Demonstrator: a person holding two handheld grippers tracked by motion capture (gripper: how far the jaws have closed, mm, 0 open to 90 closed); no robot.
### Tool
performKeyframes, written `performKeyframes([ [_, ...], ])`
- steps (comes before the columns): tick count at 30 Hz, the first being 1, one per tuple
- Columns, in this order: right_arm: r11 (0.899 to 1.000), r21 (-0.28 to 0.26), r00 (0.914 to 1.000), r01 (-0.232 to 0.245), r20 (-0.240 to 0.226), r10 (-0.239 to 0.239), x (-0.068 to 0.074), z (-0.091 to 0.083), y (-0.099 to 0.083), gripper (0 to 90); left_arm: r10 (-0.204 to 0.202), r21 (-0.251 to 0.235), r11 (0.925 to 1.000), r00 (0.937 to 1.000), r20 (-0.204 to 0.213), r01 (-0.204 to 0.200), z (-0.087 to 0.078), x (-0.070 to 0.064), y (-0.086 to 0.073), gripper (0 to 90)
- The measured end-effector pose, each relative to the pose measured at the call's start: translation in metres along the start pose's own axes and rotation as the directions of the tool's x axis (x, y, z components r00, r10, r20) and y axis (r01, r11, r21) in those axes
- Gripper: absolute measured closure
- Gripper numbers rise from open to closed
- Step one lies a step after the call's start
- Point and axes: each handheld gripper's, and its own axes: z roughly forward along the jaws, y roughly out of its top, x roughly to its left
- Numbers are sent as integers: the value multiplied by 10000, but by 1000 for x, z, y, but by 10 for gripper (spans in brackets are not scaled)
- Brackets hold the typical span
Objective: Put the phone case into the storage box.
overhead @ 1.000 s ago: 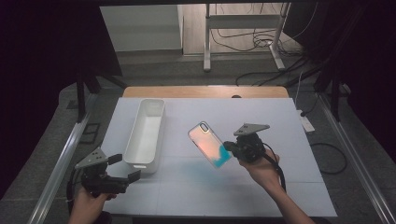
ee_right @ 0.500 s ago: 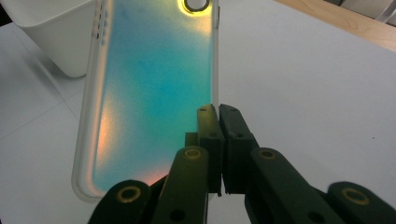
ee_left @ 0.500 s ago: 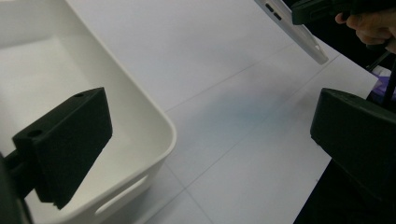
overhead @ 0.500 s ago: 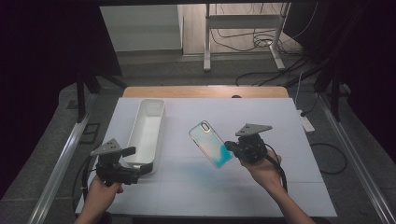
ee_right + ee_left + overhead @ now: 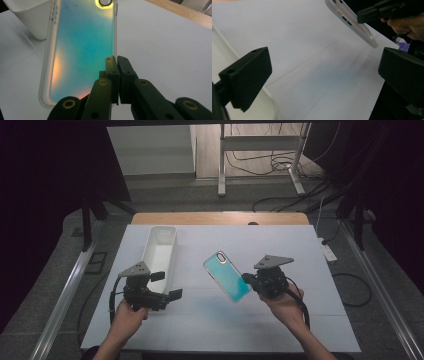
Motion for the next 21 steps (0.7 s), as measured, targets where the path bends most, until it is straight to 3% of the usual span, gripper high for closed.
performKeyframes([
  [8, 10000, -61, 9999, 54, 102, -53, 2, -3, -1, 880, -256, 103, 9996, 9990, 372, 253, 16, -1, 6, 0],
  [14, 9999, -109, 9999, 91, 142, -90, 2, -3, -2, 880, -658, 75, 9978, 9948, 774, 654, 27, 0, 10, 0],
  [21, 9997, -184, 9997, 183, 134, -181, 6, -2, -1, 880, -787, -12, 9968, 9900, 1173, 794, 38, -2, 18, 0],
])
